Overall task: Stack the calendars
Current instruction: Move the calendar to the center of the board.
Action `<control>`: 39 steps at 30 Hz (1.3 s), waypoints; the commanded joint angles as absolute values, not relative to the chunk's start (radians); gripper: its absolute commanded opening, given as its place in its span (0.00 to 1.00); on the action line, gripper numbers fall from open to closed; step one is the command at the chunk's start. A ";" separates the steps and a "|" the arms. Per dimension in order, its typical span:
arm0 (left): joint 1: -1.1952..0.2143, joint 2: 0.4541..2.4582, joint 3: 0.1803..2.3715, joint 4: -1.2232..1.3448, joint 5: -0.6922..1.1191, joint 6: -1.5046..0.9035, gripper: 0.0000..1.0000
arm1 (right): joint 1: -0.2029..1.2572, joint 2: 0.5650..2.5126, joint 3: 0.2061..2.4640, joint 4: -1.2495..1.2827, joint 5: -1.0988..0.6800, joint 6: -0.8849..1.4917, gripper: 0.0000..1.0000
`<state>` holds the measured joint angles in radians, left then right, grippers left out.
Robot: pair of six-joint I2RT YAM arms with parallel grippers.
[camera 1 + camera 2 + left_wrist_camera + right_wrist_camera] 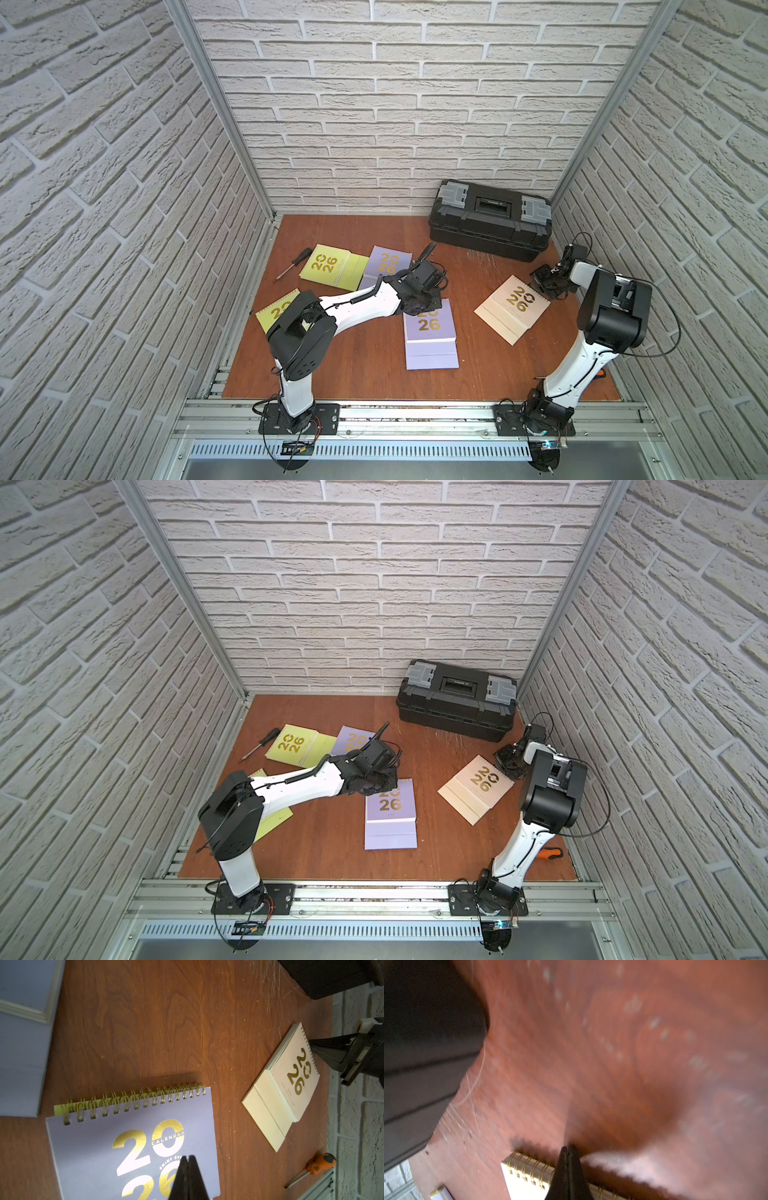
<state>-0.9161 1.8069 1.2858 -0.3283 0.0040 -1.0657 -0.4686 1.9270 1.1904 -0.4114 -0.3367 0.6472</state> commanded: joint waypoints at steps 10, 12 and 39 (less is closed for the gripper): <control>-0.919 1.811 1.294 -0.292 -0.012 -1.046 0.00 | -0.394 1.801 1.012 -0.397 -0.383 0.666 0.03; -0.920 1.814 1.299 -0.289 -0.011 -1.045 0.00 | -0.386 1.785 0.989 -0.390 -0.390 0.667 0.03; -0.948 1.998 1.526 -0.302 0.019 -1.005 0.00 | -0.439 1.372 0.848 -0.576 -0.413 0.560 0.03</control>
<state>-0.9394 1.9636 1.4685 -0.3145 0.0090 -1.0298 -0.4294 1.4277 0.8955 -0.5190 -0.4232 0.5976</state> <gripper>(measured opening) 0.045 0.049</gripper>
